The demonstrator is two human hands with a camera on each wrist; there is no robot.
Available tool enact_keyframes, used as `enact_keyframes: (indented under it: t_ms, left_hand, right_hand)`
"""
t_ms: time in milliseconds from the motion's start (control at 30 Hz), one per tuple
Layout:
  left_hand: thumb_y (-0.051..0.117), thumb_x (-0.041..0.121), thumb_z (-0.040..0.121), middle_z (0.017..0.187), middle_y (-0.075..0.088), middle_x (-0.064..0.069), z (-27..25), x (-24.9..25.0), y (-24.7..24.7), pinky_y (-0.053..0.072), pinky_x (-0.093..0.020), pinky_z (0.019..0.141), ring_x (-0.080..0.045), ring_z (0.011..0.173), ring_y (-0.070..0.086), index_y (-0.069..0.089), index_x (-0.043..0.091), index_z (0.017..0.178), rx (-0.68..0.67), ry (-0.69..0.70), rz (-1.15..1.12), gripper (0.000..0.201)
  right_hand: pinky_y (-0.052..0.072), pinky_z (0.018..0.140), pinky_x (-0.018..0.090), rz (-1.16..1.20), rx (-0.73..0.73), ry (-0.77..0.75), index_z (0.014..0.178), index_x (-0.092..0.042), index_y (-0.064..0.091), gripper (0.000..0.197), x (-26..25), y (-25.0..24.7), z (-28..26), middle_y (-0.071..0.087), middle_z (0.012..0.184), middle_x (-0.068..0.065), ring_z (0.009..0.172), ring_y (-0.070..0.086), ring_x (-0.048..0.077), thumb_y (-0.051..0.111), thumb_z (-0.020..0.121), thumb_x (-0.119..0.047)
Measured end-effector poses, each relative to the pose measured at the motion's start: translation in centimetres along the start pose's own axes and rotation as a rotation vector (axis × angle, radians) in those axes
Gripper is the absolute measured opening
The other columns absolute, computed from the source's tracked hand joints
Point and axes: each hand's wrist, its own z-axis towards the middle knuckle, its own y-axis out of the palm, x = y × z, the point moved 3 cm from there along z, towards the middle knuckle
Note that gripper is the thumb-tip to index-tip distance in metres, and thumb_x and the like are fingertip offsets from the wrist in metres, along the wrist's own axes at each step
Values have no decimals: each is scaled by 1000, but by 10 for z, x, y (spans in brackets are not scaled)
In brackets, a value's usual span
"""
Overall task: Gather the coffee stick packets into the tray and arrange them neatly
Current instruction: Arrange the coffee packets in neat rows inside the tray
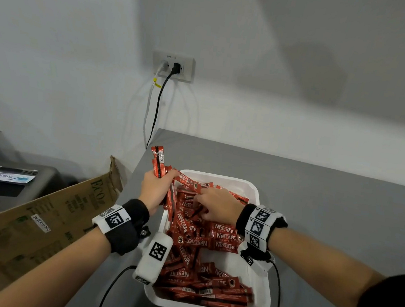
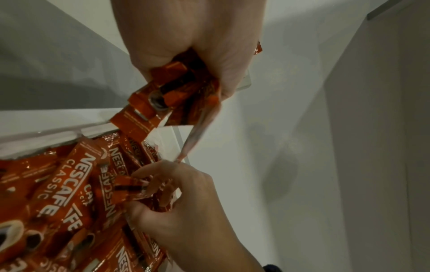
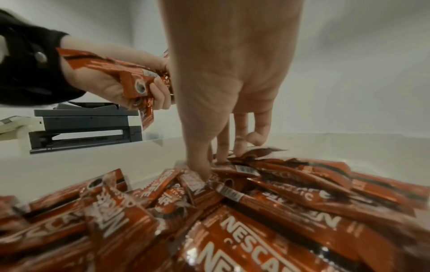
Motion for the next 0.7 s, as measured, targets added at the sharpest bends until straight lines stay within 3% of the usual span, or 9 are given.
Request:
enact_keyframes:
  t_ms: [133, 267, 367, 433, 533, 600, 700]
  left_hand:
    - [59, 14, 87, 72, 62, -2, 2, 3, -5, 45, -22, 60, -5, 55, 61, 63, 2, 88, 107, 65, -42, 12]
    - [54, 11, 90, 70, 62, -1, -2, 8, 1, 48, -13, 51, 1, 47, 59, 64, -1, 94, 91, 96, -78, 16]
    - [48, 9, 92, 76, 62, -6, -3, 7, 6, 51, -21, 57, -11, 55, 59, 56, 4, 95, 40, 91, -65, 10]
    - [51, 8, 91, 72, 55, -5, -4, 5, 12, 49, -27, 64, -16, 61, 54, 51, 6, 90, -19, 97, 24, 3]
    - [63, 14, 86, 75, 60, -7, -10, 2, 29, 51, -30, 74, -19, 71, 60, 59, 10, 82, -199, 63, 149, 6]
    - [67, 21, 84, 79, 68, -7, -18, 1, 39, 53, -29, 76, -18, 76, 66, 63, 8, 81, -300, 58, 191, 14]
    - [64, 24, 85, 79, 72, 3, -24, 3, 45, 53, -23, 74, -11, 75, 69, 66, 14, 83, -387, 35, 143, 11]
  right_hand:
    - [43, 75, 27, 138, 150, 24, 113, -12, 63, 27, 10, -4, -9, 60, 113, 2, 103, 56, 19, 54, 88, -20]
    - [48, 83, 28, 324, 332, 179, 111, -10, 65, 23, 25, -17, -23, 61, 105, 2, 90, 57, 14, 49, 96, -16]
    - [48, 79, 17, 629, 504, 355, 114, -10, 62, 23, 42, -37, -39, 64, 97, -3, 80, 59, 6, 59, 92, -16]
    - [49, 70, 13, 836, 541, 402, 105, -10, 61, 16, 48, -47, -50, 64, 85, -8, 69, 62, 2, 63, 89, -12]
    - [55, 71, 19, 996, 557, 358, 87, -16, 56, 10, 42, -55, -62, 66, 82, -6, 64, 66, 1, 62, 89, -8]
    - [56, 70, 21, 1056, 568, 337, 84, -18, 53, 14, 37, -55, -67, 68, 84, -2, 65, 68, 3, 61, 90, -7]
    - [54, 63, 17, 1130, 581, 354, 86, -17, 52, 14, 34, -52, -72, 68, 85, 4, 65, 68, 3, 59, 91, -6]
